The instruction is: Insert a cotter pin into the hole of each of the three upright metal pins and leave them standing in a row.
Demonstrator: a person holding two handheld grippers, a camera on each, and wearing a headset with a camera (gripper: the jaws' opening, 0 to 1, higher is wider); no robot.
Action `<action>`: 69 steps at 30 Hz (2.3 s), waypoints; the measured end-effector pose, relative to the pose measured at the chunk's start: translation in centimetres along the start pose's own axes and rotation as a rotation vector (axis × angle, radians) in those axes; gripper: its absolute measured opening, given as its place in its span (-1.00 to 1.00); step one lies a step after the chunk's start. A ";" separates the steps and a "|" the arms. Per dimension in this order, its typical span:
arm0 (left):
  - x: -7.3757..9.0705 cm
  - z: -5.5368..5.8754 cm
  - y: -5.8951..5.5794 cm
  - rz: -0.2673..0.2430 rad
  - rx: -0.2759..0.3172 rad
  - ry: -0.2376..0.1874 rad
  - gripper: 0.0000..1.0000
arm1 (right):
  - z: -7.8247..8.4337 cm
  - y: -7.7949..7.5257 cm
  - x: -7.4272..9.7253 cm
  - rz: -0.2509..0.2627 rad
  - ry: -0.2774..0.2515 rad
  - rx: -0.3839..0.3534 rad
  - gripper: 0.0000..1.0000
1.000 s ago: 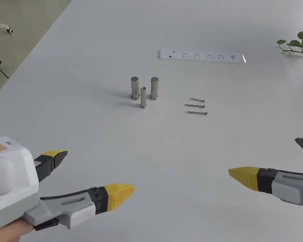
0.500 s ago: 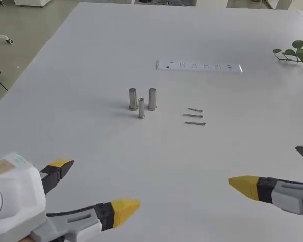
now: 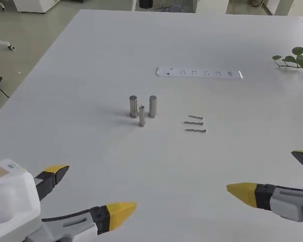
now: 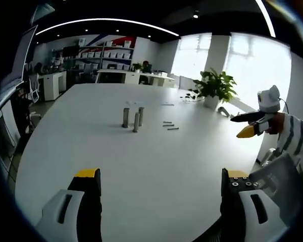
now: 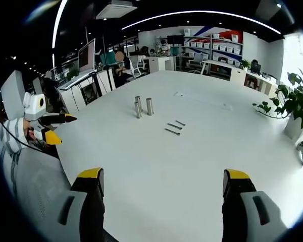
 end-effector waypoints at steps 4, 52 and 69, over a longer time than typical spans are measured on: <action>-0.2 0.1 0.0 0.006 -0.006 0.011 0.95 | -0.2 -0.1 0.0 0.002 -0.005 0.002 0.93; -1.6 -1.1 3.1 0.016 -0.025 0.042 0.71 | 1.7 -0.4 0.3 0.043 0.050 0.005 0.91; -6.0 -5.3 6.4 0.096 -0.067 0.015 0.31 | 2.1 -0.5 0.5 0.056 0.059 -0.004 0.91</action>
Point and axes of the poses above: the centre of the closed fingertips' face, and the gripper's own axes: x roughly backward along the fingers, y roughly to its left, z roughly out of its underside, the point moved 1 cm from there along x, roughly backward along the fingers, and after that the axes turned 15 degrees about z, right-handed, at the moved point
